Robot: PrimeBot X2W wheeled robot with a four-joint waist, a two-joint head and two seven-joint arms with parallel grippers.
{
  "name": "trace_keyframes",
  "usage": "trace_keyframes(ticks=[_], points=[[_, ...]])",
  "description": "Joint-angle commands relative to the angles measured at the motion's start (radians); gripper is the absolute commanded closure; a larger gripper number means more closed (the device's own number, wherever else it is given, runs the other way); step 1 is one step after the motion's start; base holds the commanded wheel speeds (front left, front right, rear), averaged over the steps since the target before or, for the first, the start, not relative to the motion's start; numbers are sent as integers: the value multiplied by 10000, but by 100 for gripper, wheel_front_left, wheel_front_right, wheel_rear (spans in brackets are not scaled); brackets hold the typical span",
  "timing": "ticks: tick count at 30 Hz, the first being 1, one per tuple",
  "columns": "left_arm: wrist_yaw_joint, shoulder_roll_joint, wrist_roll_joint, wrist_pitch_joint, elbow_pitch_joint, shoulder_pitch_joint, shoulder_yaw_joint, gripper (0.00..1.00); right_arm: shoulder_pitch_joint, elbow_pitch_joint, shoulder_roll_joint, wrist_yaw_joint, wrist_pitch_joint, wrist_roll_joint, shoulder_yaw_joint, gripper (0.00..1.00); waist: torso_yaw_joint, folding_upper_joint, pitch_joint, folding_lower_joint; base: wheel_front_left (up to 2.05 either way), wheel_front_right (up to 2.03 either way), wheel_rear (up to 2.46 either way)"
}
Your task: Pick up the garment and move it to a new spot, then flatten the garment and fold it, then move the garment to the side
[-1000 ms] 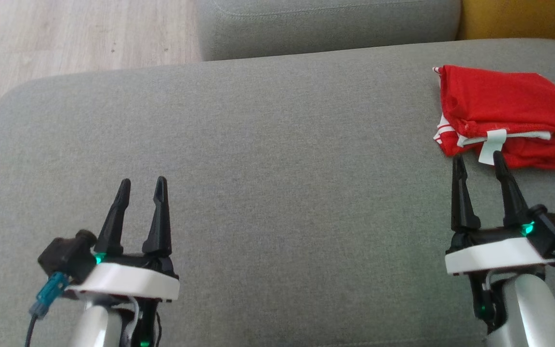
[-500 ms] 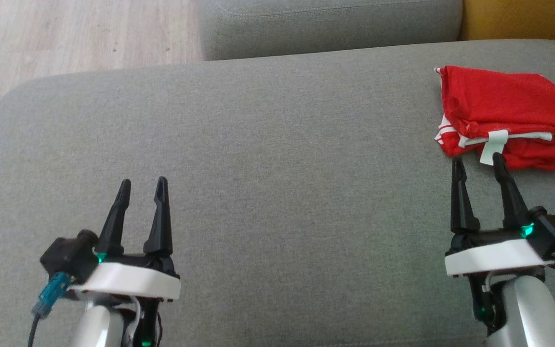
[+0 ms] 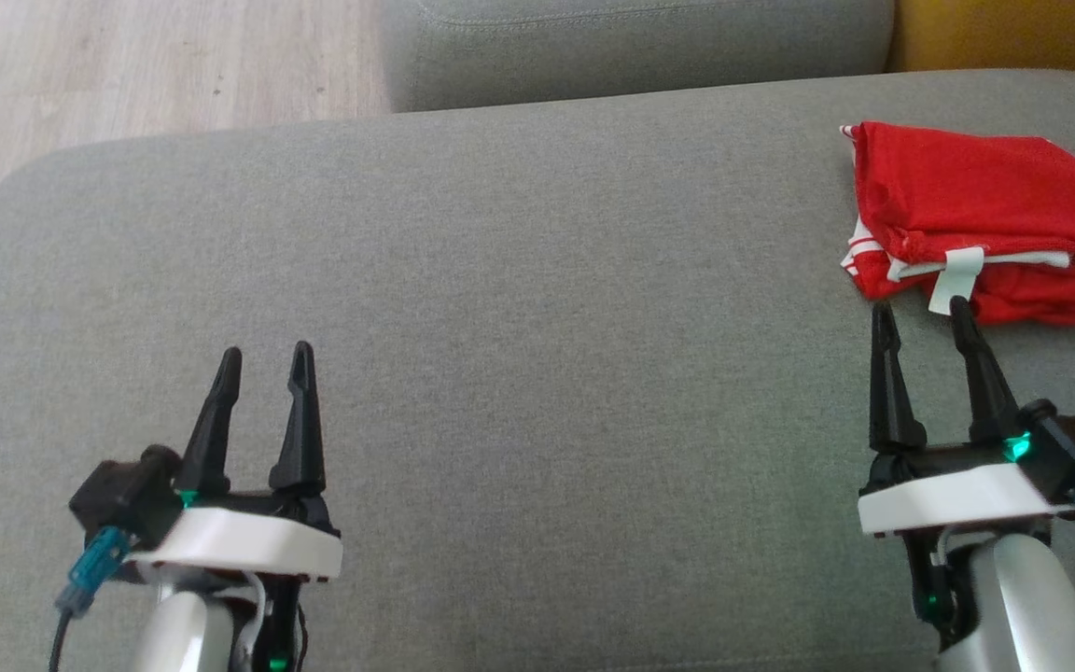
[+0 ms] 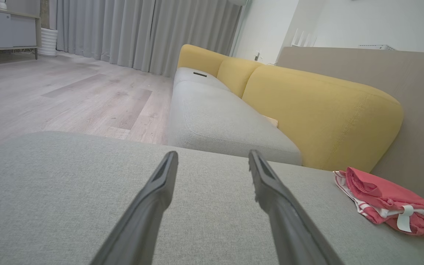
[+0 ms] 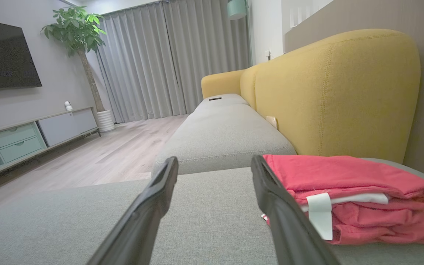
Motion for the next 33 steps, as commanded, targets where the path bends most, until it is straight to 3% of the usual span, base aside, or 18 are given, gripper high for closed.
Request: trace_keyframes(ticks=[1, 7, 8, 12, 33], points=[[7, 110, 43, -51, -352, -369, 355, 0, -294, -316, -15, -9, -108, 75, 286, 0, 0, 0, 18, 0, 0, 0, 0], [93, 110, -90, -51, -348, -360, 453, 0, -327, -323, -15, -9, -108, 124, 309, 0, -4, 0, 41, 0, 0, 0, 0], [90, 0, -88, 0, -6, -1, 71, 100, -3, 0, 0, 0, 0, 25, 62, 100, -5, -1, 42, 0, 0, 0, 0], [83, -49, -167, 29, 479, 180, 22, 100, 136, 466, 23, 0, 30, 120, 105, 100, -4, -1, 40, 0, 0, 0, 0], [-49, 23, -2374, 606, 639, 27, 354, 100, 121, 467, -55, -2, 570, 2609, -24, 100, 34, -1, -58, 0, 0, 0, 0]])
